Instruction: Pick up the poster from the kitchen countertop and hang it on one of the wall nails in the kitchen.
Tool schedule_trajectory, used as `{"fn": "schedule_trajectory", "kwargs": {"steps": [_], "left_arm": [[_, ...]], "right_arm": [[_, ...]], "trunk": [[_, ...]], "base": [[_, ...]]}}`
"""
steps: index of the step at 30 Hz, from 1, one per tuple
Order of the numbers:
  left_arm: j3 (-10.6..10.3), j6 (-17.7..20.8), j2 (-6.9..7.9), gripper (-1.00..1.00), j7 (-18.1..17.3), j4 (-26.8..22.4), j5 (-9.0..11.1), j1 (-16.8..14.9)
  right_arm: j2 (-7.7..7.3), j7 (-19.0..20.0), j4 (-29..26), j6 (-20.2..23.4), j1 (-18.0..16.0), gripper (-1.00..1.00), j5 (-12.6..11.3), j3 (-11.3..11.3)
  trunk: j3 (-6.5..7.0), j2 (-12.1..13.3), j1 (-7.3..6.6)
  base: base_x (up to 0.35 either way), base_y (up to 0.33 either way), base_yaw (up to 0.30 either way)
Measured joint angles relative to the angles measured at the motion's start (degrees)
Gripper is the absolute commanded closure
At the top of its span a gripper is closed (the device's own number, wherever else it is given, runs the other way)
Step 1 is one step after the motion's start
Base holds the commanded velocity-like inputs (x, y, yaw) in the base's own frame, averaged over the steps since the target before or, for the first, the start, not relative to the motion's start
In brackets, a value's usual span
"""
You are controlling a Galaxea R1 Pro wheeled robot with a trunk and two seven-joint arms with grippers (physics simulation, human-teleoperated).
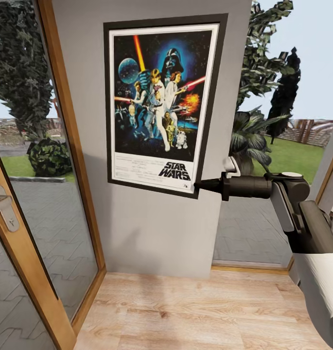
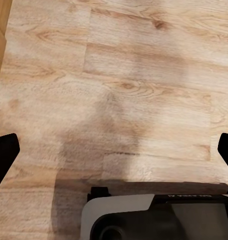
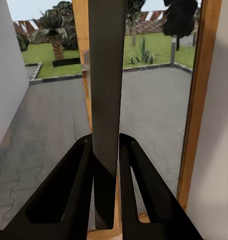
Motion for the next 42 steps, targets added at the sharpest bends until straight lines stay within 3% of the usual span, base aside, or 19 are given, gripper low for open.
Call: {"fn": "schedule_trajectory", "kwargs": {"steps": [19,42], "left_arm": [[0.0,0.0,0.0,-1.0,0.0,0.0,0.0,0.0],[0.0,0.0,0.0,-1.0,0.0,0.0,0.0,0.0]], "right_arm": [[-0.11,0.0,0.0,0.0,0.0,1.0,0.0,0.0],[-0.1,0.0,0.0,0.0,0.0,1.0,0.0,0.0]], "trunk": [[0.0,0.0,-0.01],[0.0,0.0,-0.03]], "base": [[0.025,0.0,0.0],[0.3,0.0,0.0]]}}
